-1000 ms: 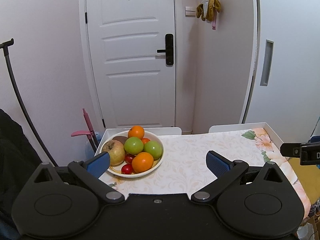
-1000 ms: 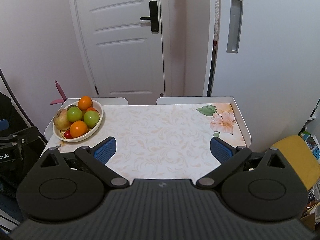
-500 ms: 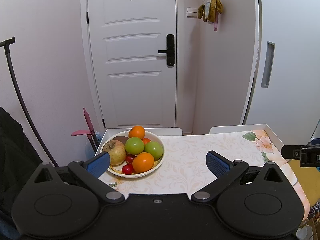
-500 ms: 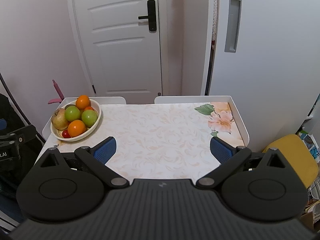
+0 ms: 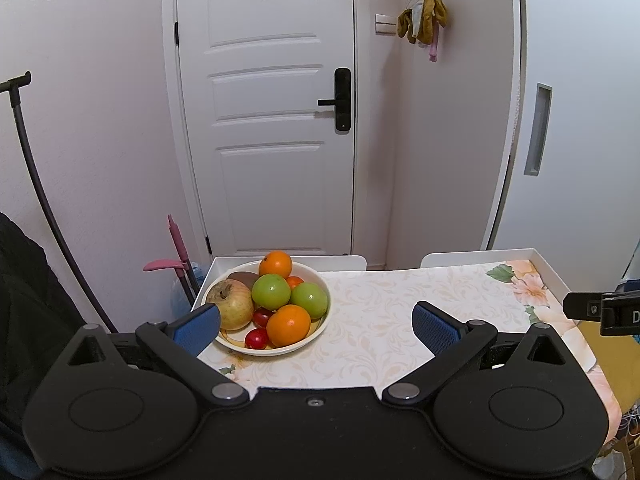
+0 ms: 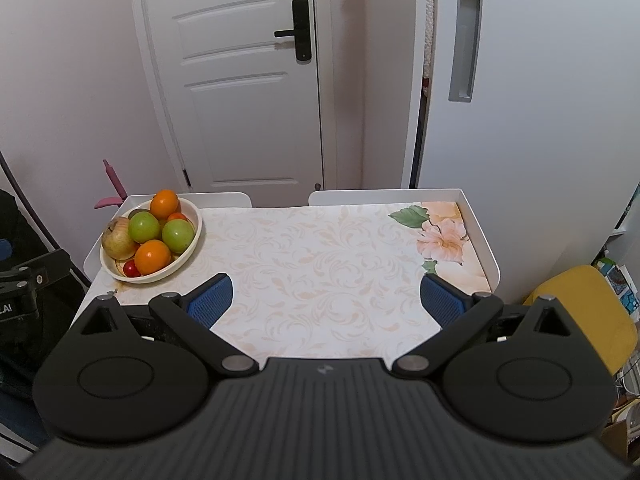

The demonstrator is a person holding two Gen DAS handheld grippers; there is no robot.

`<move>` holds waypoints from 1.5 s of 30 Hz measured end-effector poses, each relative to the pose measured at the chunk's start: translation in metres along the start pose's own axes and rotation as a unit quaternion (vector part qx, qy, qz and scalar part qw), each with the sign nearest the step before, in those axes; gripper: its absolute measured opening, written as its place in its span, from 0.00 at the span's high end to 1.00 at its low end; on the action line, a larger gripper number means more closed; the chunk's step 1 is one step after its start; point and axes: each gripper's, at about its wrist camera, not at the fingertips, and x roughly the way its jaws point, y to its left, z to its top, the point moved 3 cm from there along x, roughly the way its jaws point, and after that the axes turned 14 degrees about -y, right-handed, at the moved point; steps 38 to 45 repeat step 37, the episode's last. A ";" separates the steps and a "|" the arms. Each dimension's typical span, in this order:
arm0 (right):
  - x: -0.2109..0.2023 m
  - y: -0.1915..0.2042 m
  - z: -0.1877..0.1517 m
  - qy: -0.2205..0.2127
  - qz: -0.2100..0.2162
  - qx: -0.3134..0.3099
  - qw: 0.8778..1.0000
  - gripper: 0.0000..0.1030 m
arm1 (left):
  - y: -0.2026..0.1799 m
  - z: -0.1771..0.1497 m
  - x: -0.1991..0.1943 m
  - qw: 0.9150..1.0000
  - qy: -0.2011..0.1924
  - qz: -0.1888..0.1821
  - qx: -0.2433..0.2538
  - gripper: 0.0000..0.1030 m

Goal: Organize fruits

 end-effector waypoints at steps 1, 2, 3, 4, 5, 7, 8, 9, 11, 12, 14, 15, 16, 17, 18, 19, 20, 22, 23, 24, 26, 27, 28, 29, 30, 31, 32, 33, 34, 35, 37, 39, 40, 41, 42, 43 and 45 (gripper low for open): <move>0.000 0.000 0.000 0.000 -0.001 0.000 1.000 0.00 | 0.000 0.000 0.000 1.000 0.000 0.000 0.000 0.00; 0.000 0.000 0.000 0.000 -0.001 0.001 1.000 0.00 | 0.000 0.000 0.000 1.000 0.000 0.000 0.000 0.00; 0.001 0.000 0.000 0.001 -0.001 0.000 1.000 0.00 | 0.000 0.000 0.000 1.000 0.000 0.000 0.000 0.00; 0.001 0.000 0.000 0.001 -0.001 0.000 1.000 0.00 | 0.000 0.000 0.001 1.000 0.000 0.000 -0.001 0.00; 0.001 0.000 0.000 0.001 -0.002 0.000 1.000 0.00 | 0.000 0.000 0.000 1.000 0.000 0.000 0.000 0.00; 0.001 0.000 0.000 0.002 -0.002 0.000 1.000 0.00 | 0.000 0.000 0.000 1.000 0.000 0.000 0.000 0.00; 0.001 0.000 0.000 0.002 -0.002 0.000 1.000 0.00 | 0.000 0.000 0.000 1.000 0.000 0.000 0.000 0.00; 0.001 0.000 0.000 0.002 -0.002 -0.001 1.000 0.00 | 0.000 0.000 0.000 1.000 0.000 0.000 0.000 0.00; 0.003 0.000 0.000 0.002 -0.003 -0.001 1.000 0.00 | 0.000 0.000 0.001 1.000 0.001 0.000 0.000 0.00; 0.002 0.000 0.000 0.002 -0.003 0.000 1.000 0.00 | 0.000 0.000 0.001 1.000 0.001 0.000 0.000 0.00; 0.003 0.000 0.000 0.002 -0.002 -0.001 1.000 0.00 | 0.000 -0.001 0.003 1.000 0.002 0.000 0.001 0.00; 0.003 0.000 0.000 0.002 -0.003 -0.001 1.000 0.00 | -0.001 -0.001 0.003 1.000 0.003 0.000 0.001 0.00; 0.003 0.000 0.000 0.002 -0.003 -0.001 1.000 0.00 | -0.001 -0.001 0.004 1.000 0.003 0.000 0.002 0.00; 0.003 0.000 0.000 0.002 -0.002 0.000 1.000 0.00 | -0.002 -0.002 0.004 1.000 0.003 0.000 0.002 0.00; 0.003 0.000 0.000 0.002 -0.002 0.000 1.000 0.00 | -0.002 -0.002 0.004 1.000 0.003 0.000 0.002 0.00; 0.003 -0.001 0.000 0.002 -0.002 0.000 1.000 0.00 | -0.002 -0.001 0.005 1.000 0.002 -0.001 0.001 0.00; 0.003 0.000 0.000 0.002 -0.002 0.000 1.000 0.00 | -0.001 -0.001 0.005 1.000 0.001 -0.002 0.000 0.00; 0.004 0.000 0.000 0.001 -0.001 0.000 1.000 0.00 | -0.002 -0.001 0.004 1.000 -0.002 -0.002 0.001 0.00; 0.004 0.000 0.000 0.001 -0.002 -0.001 1.000 0.00 | -0.002 -0.001 0.004 1.000 -0.003 0.002 0.003 0.00; 0.004 0.001 0.000 0.001 -0.003 0.000 1.000 0.00 | -0.002 -0.001 0.004 1.000 -0.004 0.005 0.007 0.00; 0.005 0.001 0.000 0.001 -0.003 0.000 1.000 0.00 | -0.002 -0.001 0.005 1.000 -0.005 0.007 0.011 0.00; 0.005 0.001 0.000 0.002 -0.003 0.000 1.000 0.00 | -0.002 -0.001 0.005 1.000 -0.005 0.008 0.011 0.00; 0.005 0.001 0.000 0.002 -0.004 0.000 1.000 0.00 | -0.002 -0.001 0.005 1.000 -0.003 0.008 0.008 0.00; 0.005 0.001 0.000 0.001 -0.004 0.000 1.000 0.00 | -0.001 -0.001 0.006 1.000 -0.002 0.006 0.006 0.00; 0.006 0.001 0.000 0.001 -0.003 0.000 1.000 0.00 | 0.000 -0.001 0.007 1.000 -0.001 0.004 0.003 0.00; 0.006 0.001 0.000 0.001 -0.003 0.000 1.000 0.00 | 0.001 -0.001 0.007 1.000 0.000 0.004 0.001 0.00; 0.006 0.001 0.000 0.001 -0.004 0.000 1.000 0.00 | 0.002 -0.001 0.008 1.000 0.001 0.004 0.000 0.00; 0.006 0.002 0.000 0.001 -0.004 0.000 1.000 0.00 | 0.002 -0.001 0.008 1.000 0.001 0.004 -0.002 0.00; 0.006 0.002 0.000 0.002 -0.004 0.000 1.000 0.00 | 0.003 -0.001 0.009 1.000 0.000 0.004 -0.003 0.00; 0.006 0.002 0.000 0.001 -0.004 0.000 1.000 0.00 | 0.004 -0.001 0.009 1.000 0.000 0.004 -0.004 0.00; 0.007 0.002 0.000 0.002 -0.003 0.000 1.000 0.00 | 0.005 -0.001 0.008 1.000 -0.002 0.005 -0.006 0.00; 0.007 0.002 0.000 0.002 -0.003 0.000 1.000 0.00 | 0.005 -0.001 0.008 1.000 -0.002 0.005 -0.006 0.00; 0.007 0.002 0.000 0.002 -0.003 0.000 1.000 0.00 | 0.005 -0.001 0.008 1.000 -0.002 0.005 -0.006 0.00; 0.007 0.002 0.000 0.002 -0.003 0.000 1.000 0.00 | 0.005 -0.001 0.008 1.000 -0.002 0.005 -0.006 0.00; 0.007 0.002 0.000 0.002 -0.003 0.000 1.000 0.00 | 0.005 -0.001 0.008 1.000 -0.002 0.005 -0.006 0.00; 0.007 0.002 0.000 0.002 -0.003 0.000 1.000 0.00 | 0.005 -0.001 0.008 1.000 -0.002 0.005 -0.006 0.00; 0.007 0.002 0.000 0.002 -0.003 0.000 1.000 0.00 | 0.005 -0.001 0.008 1.000 -0.002 0.005 -0.006 0.00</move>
